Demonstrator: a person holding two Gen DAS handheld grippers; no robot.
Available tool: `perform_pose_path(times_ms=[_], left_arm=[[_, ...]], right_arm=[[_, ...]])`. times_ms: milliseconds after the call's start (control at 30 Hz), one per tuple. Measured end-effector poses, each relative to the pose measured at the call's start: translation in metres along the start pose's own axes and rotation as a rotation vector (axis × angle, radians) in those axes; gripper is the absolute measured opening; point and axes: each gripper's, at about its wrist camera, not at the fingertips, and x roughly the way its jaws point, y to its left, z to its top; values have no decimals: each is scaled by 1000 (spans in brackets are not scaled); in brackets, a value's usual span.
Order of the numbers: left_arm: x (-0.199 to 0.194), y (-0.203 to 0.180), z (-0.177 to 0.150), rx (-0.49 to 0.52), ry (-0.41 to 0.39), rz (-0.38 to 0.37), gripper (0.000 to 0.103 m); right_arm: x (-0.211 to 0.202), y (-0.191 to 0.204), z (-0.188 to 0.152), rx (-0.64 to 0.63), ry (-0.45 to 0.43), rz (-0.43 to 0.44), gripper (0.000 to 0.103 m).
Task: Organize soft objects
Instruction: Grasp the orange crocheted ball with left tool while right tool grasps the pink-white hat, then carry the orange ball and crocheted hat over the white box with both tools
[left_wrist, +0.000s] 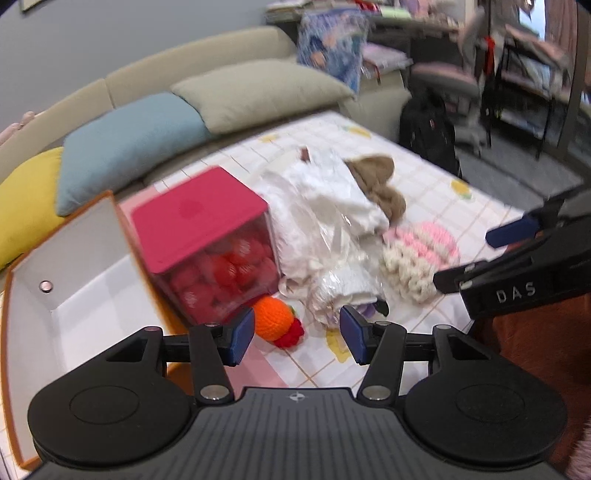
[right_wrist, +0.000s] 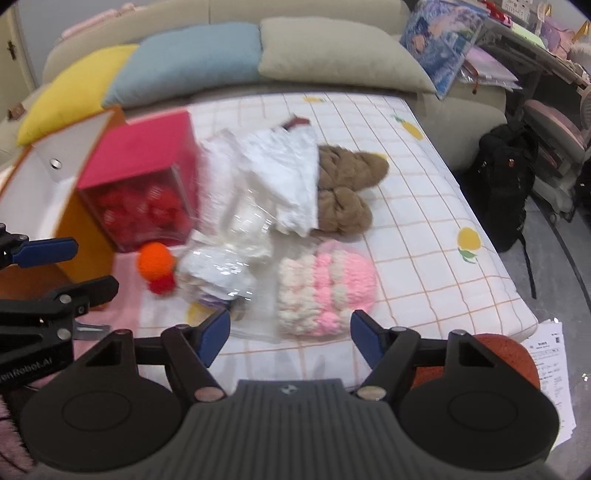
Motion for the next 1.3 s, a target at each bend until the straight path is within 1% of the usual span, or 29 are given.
perform_pose_path(times_ms=[67, 133, 200, 300, 367, 433, 467, 533, 600, 700, 800, 900, 1033, 1100, 1167, 1267, 1300], left_arm=[[13, -6, 0, 48, 25, 28, 63], [25, -12, -1, 116, 50, 75, 63], [37, -14, -1, 145, 74, 108, 63], [53, -14, 0, 150, 99, 142, 63], [62, -13, -1, 149, 116, 167, 63], [72, -10, -2, 129, 125, 185, 63], [76, -9, -2, 120, 134, 187, 63], [84, -8, -1, 112, 144, 195, 63], [90, -8, -3, 108, 155, 209, 63], [95, -7, -2, 95, 150, 211, 65], [102, -11, -4, 114, 163, 212, 65], [106, -13, -7, 127, 160, 215, 65], [109, -9, -8, 103, 156, 205, 65], [111, -7, -10, 89, 163, 203, 62], [111, -5, -12, 78, 151, 195, 58], [105, -5, -13, 62, 127, 202, 57], [101, -5, -12, 58, 111, 201, 56]], right_arm=[[9, -3, 2, 0, 9, -10, 73], [16, -5, 4, -10, 1, -34, 78], [23, -8, 7, -4, -3, -51, 78], [33, -13, 10, 26, 4, -30, 83], [40, -14, 11, 40, 12, -30, 83], [47, -16, 11, 59, 42, -36, 83], [50, -18, 11, 72, 53, -35, 83], [57, -22, 12, 100, 73, -26, 88], [63, -25, 12, 122, 82, -18, 90], [75, -29, 14, 159, 107, -12, 90], [86, -30, 15, 168, 123, -17, 90], [91, -27, 15, 156, 131, -36, 85], [98, -24, 14, 135, 167, -51, 82], [102, -23, 14, 127, 187, -52, 77], [101, -23, 14, 129, 180, -51, 72], [97, -22, 13, 125, 164, -58, 62], [94, -21, 13, 124, 156, -63, 54]])
